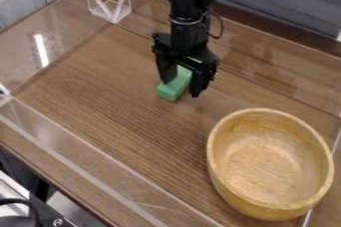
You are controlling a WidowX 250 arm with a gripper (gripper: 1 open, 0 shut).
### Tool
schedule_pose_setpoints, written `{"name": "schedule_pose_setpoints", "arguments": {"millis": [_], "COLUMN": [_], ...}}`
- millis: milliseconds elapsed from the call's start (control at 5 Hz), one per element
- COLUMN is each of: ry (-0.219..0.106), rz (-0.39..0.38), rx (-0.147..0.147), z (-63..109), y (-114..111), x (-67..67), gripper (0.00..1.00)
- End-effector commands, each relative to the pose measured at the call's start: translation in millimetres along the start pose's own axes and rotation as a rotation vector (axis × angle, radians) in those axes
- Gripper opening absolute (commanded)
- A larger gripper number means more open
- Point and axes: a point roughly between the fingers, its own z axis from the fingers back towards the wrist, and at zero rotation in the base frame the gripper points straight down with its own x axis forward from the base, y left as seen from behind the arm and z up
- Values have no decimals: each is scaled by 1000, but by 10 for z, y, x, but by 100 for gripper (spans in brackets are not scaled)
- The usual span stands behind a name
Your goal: Put the green block in the brown bowl
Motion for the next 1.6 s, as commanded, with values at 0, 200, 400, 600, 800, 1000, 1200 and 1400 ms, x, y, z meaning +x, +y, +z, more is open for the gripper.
{"name": "schedule_pose_setpoints", "arguments": {"millis": [0,200,400,600,800,1000,1200,1400], "ry": [-21,-15,-8,1,7,13,19,30], "rz": [3,5,6,7,10,11,11,12], "rx": [-2,-5,-6,-8,-10,-13,-15,-16], "z": [-1,27,29,32,52,80,88,115], "y": [41,20,10,1,-11,-23,-29,-34], "x": [35,11,13,13,-4,-28,-27,-34], "gripper": [0,0,100,100,0,0,0,0]}}
